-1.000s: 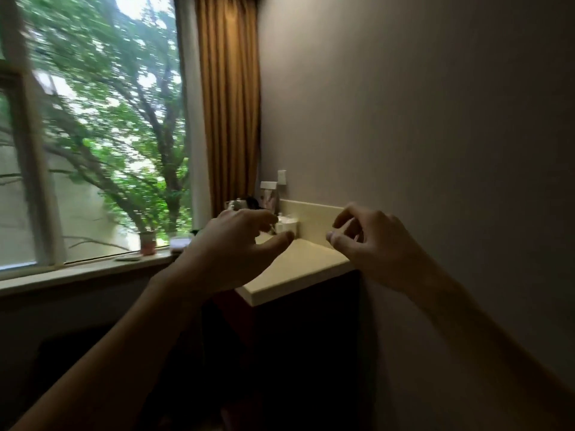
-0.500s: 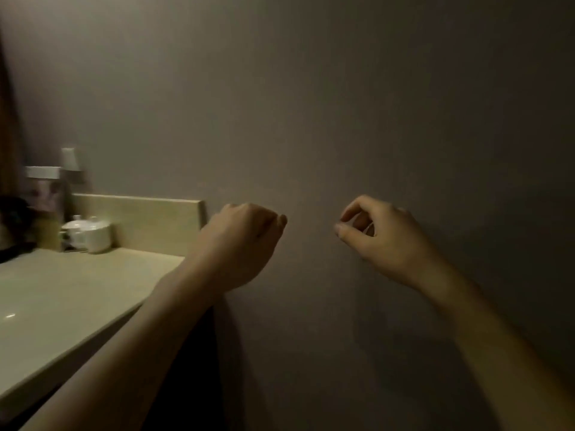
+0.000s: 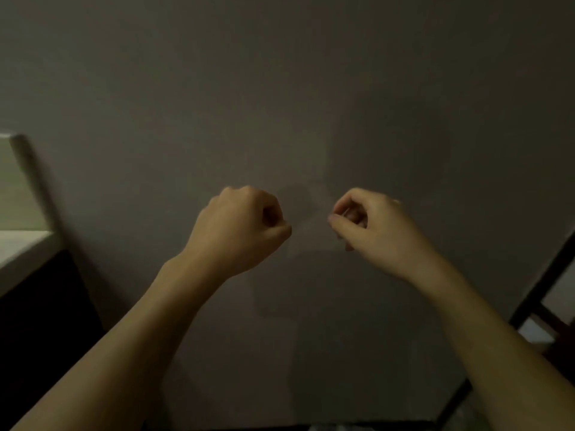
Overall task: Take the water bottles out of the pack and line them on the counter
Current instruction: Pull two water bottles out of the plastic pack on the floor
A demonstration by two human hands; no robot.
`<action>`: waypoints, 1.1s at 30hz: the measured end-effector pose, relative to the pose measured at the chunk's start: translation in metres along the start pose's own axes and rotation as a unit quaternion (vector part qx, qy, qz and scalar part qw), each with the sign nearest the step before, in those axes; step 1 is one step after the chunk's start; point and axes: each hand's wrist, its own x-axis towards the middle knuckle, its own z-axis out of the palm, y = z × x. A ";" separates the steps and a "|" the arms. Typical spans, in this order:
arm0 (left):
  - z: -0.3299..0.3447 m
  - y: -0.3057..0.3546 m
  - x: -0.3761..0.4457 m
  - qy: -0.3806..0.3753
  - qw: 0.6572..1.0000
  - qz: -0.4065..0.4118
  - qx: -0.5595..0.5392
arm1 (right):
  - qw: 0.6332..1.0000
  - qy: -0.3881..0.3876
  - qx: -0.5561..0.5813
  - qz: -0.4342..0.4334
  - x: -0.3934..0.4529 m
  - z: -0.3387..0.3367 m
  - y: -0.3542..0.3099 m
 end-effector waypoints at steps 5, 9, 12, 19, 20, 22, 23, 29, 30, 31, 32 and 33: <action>0.079 0.004 0.004 -0.067 0.997 -0.008 -0.035 | 0.996 -0.040 0.002 0.076 -0.024 0.021 0.065; 0.150 0.011 0.003 -0.118 0.991 -0.024 -0.054 | 0.989 -0.081 0.022 0.121 -0.046 0.035 0.124; 0.202 0.022 -0.001 -0.157 0.984 -0.051 -0.072 | 0.979 -0.118 0.036 0.160 -0.059 0.040 0.170; 0.342 0.046 -0.026 -0.264 0.948 -0.136 -0.111 | 0.940 -0.196 0.064 0.271 -0.111 0.062 0.296; 0.363 0.048 -0.033 -0.280 0.941 -0.149 -0.117 | 0.933 -0.213 0.062 0.284 -0.122 0.066 0.313; 0.403 0.051 -0.052 -0.315 0.923 -0.176 -0.132 | 0.915 -0.243 0.067 0.316 -0.145 0.078 0.344; 0.422 0.052 -0.062 -0.334 0.913 -0.191 -0.137 | 0.903 -0.254 0.075 0.338 -0.158 0.085 0.360; 0.521 0.046 -0.127 -0.430 0.846 -0.271 -0.164 | 0.825 -0.292 0.122 0.469 -0.232 0.130 0.428; 0.533 0.045 -0.136 -0.442 0.833 -0.283 -0.174 | 0.812 -0.290 0.129 0.489 -0.241 0.137 0.432; 0.542 0.045 -0.143 -0.451 0.822 -0.296 -0.182 | 0.802 -0.291 0.136 0.504 -0.249 0.143 0.436; 0.551 0.045 -0.148 -0.458 0.812 -0.309 -0.186 | 0.793 -0.294 0.139 0.516 -0.256 0.149 0.439; 0.559 0.045 -0.153 -0.464 0.805 -0.320 -0.186 | 0.785 -0.294 0.142 0.526 -0.261 0.153 0.443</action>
